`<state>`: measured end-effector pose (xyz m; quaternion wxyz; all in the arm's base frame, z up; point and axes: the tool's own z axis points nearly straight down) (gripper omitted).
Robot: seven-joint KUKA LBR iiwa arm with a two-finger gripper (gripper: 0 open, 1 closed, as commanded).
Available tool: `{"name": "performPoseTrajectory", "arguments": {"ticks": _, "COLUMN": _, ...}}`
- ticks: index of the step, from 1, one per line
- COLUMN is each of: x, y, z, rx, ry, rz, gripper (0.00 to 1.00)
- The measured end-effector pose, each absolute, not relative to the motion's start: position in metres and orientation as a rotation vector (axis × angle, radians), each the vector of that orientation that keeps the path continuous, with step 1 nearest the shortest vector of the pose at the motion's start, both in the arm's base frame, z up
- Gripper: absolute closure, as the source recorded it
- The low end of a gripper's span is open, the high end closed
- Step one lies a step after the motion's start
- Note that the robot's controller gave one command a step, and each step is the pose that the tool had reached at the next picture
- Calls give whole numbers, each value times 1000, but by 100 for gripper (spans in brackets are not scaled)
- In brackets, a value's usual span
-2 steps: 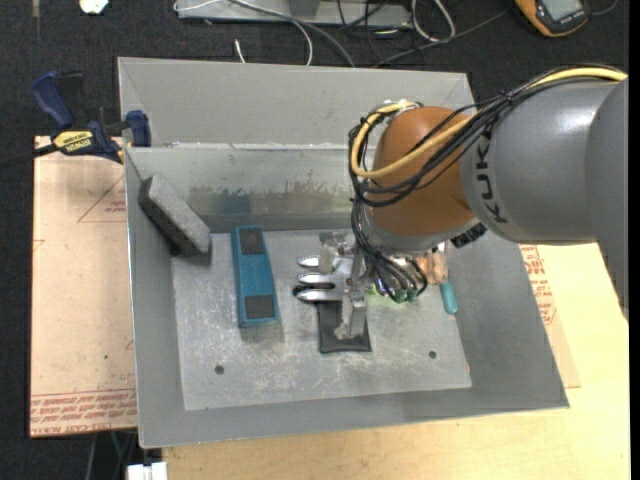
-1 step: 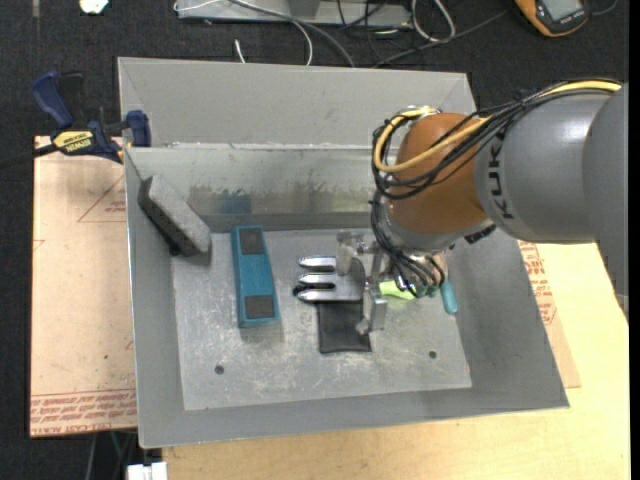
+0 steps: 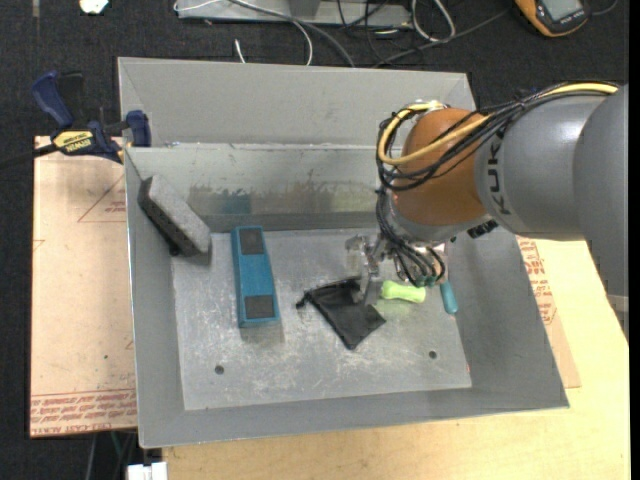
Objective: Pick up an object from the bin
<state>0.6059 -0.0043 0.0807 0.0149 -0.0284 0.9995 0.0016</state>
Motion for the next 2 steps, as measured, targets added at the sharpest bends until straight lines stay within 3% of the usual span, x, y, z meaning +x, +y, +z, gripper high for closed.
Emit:
{"name": "performPoseTrajectory", "arguments": {"ticks": 1, "x": 606, "y": -4, "z": 81, "rx": -87, "ry": 3110, "rz": 6, "gripper": 100}}
{"name": "performPoseTrajectory", "arguments": {"ticks": 2, "x": 575, "y": 7, "z": 128, "rx": -78, "ry": 3126, "rz": 8, "gripper": 100}}
